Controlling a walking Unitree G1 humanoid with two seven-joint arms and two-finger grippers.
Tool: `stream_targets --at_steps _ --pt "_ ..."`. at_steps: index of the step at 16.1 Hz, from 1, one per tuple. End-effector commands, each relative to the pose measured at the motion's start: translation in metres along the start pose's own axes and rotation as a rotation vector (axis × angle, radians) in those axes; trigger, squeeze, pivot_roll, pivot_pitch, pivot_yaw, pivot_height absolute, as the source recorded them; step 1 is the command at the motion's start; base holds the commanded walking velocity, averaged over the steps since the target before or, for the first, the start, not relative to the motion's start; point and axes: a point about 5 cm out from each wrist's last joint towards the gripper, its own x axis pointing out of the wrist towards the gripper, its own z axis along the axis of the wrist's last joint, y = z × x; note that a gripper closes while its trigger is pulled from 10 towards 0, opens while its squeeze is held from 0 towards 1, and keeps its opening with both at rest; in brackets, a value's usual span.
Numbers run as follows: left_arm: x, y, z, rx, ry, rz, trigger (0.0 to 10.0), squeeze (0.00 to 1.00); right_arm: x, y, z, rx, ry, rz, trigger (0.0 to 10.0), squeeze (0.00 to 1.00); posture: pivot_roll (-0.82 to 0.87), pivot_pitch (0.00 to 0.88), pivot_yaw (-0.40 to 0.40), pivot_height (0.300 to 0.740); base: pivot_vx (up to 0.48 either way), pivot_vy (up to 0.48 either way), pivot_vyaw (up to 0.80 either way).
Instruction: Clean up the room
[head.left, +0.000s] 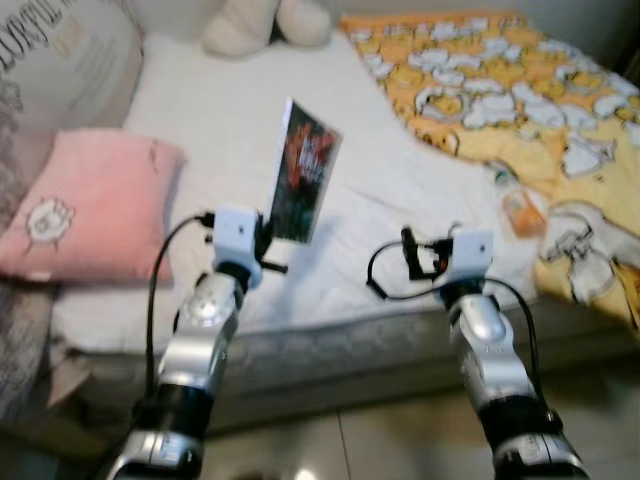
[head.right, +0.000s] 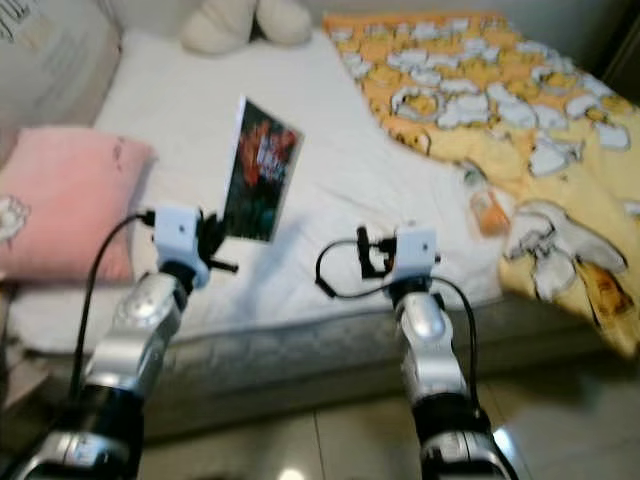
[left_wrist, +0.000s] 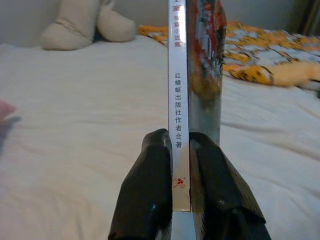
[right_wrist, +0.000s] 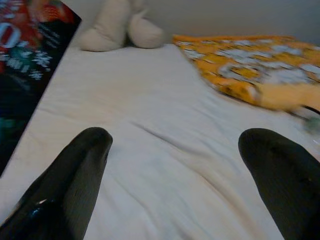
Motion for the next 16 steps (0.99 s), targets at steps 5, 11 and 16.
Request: stream_targets --at_steps 5,11,16 --pt "0.003 0.014 0.010 -0.016 -0.035 0.060 0.0 0.00 -0.004 0.014 -0.006 0.021 0.021 0.096 10.0 0.00 -0.01 0.000 0.030 0.736 0.375 0.247 0.00" --pt "0.008 0.019 0.011 -0.006 -0.012 0.068 0.0 0.00 -0.006 0.014 -0.008 0.028 0.029 0.111 10.0 0.00 -0.02 0.000 0.032 0.736 0.120 0.185 0.00" --pt "0.014 0.014 0.016 0.026 -0.025 0.061 0.0 0.00 -0.006 0.013 -0.005 0.022 0.017 0.100 10.0 0.00 -0.03 0.000 0.037 0.736 0.000 0.249 0.12"
